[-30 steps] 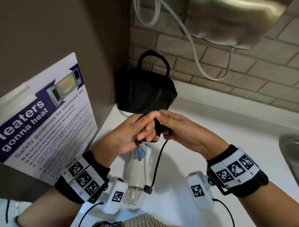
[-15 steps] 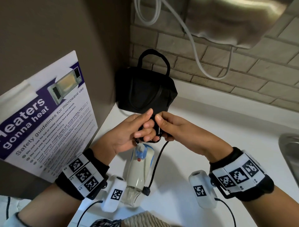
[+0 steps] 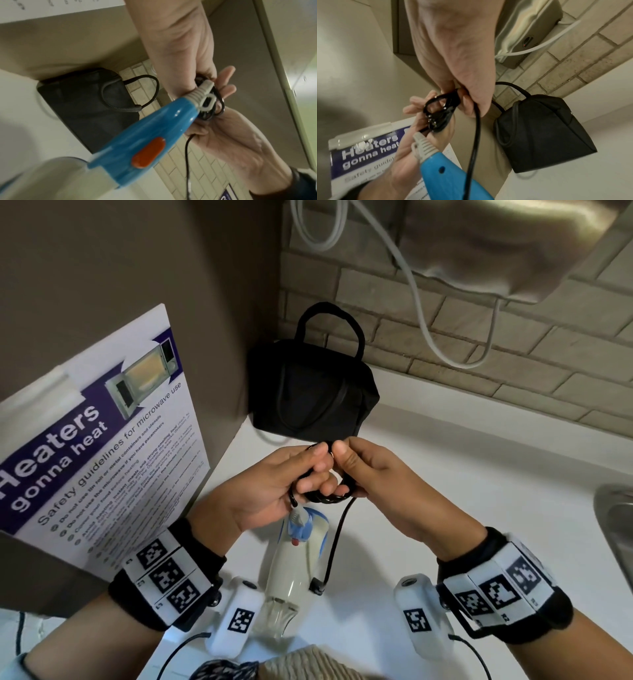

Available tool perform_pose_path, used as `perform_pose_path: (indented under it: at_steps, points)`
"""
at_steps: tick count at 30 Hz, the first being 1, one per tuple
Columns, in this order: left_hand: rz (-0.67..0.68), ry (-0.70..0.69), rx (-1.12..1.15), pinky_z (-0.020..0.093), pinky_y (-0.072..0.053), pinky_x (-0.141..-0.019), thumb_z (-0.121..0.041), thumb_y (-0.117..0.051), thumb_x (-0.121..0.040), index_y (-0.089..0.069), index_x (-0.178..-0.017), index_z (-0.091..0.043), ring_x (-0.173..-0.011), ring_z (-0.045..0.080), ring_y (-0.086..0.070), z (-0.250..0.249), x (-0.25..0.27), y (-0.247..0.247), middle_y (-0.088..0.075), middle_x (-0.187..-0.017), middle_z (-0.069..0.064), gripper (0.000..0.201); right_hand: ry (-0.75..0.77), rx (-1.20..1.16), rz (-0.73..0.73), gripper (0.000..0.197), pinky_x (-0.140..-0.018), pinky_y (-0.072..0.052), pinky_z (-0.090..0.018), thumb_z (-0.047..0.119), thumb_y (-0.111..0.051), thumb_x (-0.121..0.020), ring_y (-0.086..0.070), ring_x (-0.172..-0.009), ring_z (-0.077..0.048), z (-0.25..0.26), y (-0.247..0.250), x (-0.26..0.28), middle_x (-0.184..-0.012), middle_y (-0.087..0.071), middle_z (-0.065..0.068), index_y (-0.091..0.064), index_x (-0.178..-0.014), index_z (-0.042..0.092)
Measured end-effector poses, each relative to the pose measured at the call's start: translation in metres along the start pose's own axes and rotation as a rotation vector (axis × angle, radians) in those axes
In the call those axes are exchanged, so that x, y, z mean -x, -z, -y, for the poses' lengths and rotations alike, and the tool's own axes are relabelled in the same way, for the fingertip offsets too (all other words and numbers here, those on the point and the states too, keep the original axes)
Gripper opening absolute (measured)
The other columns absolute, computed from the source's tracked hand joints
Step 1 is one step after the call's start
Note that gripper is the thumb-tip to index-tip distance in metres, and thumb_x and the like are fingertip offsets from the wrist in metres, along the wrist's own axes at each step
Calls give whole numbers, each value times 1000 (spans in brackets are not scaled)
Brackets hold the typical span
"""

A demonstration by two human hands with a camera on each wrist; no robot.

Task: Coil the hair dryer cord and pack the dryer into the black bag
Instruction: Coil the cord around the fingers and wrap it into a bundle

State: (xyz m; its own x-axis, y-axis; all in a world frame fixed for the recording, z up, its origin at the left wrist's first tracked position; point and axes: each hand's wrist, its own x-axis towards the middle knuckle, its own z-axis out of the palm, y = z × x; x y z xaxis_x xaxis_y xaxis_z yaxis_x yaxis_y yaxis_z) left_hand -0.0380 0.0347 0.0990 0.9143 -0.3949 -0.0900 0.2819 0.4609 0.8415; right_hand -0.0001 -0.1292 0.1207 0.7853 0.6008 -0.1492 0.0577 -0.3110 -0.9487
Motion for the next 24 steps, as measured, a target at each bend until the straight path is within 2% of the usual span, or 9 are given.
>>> perform_pose_path:
  at_steps: [3, 6, 8, 11, 15, 18, 20, 22, 24]
  points:
    - [-42, -10, -34, 24, -52, -86, -28, -38, -97, -51, -79, -12, -63, 6, -55, 1, 2, 3, -41, -50, -12, 28, -36, -29, -22, 50, -69, -39, -27, 48, -45, -93, -45, -77, -18, -3, 2, -1, -82, -53, -5, -54, -103, 0]
    - [-58, -19, -100, 28, -51, -93, -27, -40, -95, -48, -84, -9, -65, 6, -55, 0, 2, 5, -42, -53, -12, 23, -40, -83, -30, 34, -57, -36, -16, 39, -46, -94, -45, -74, -17, -2, 5, -1, -73, -53, 6, -55, -92, 6]
    - [-65, -21, -122, 24, -52, -85, -28, -41, -94, -49, -82, -10, -62, 7, -52, -1, 2, 2, -39, -52, -10, 23, -59, -172, 40, 29, -53, -32, -15, 35, -46, -95, -40, -65, -14, 2, 10, 2, -67, -52, 8, -54, -96, 7]
    - [-64, -44, -159, 14, -49, -66, -26, -41, -94, -51, -76, -12, -58, 7, -49, 1, 3, -2, -35, -52, -8, 25, -143, -319, 203, 36, -52, -23, -20, 42, -42, -92, -26, -54, -8, 8, 21, 5, -65, -47, 7, -55, -97, 8]
    - [-7, -57, -323, 13, -38, -53, -39, -40, -97, -51, -71, -24, -57, 2, -43, 2, 2, 0, -42, -61, -9, 32, -179, -360, 154, 34, -52, -22, -21, 47, -43, -89, -16, -56, -11, 11, 25, 8, -61, -42, 8, -55, -84, 16]
    - [-9, -50, -384, 17, -35, -56, -42, -37, -93, -53, -68, -32, -62, 4, -40, 5, 1, 2, -48, -70, -13, 31, -177, -413, 47, 30, -50, -26, -17, 43, -45, -91, -18, -53, -9, 7, 20, 8, -58, -39, 10, -55, -77, 18]
    - [-36, -62, -412, 24, -25, -62, -47, -40, -93, -56, -69, -35, -70, 14, -33, 10, 0, 4, -50, -72, -15, 31, -183, -455, -3, 29, -49, -30, -16, 43, -48, -89, -17, -56, -12, 4, 18, 7, -58, -39, 9, -55, -74, 19]
    - [-52, -95, -454, 37, -16, -63, -53, -43, -90, -54, -72, -34, -74, 27, -21, 14, 0, 4, -49, -73, -15, 28, -200, -520, -34, 27, -49, -27, -18, 43, -52, -86, -14, -61, -15, 4, 16, 6, -58, -39, 8, -55, -74, 18]
    - [-68, -128, -490, 35, -16, -61, -52, -41, -94, -49, -75, -29, -68, 22, -22, 15, 0, 3, -45, -70, -14, 31, -214, -581, -38, 26, -47, -23, -19, 39, -52, -87, -14, -58, -13, 3, 13, 5, -57, -37, 8, -54, -74, 17]
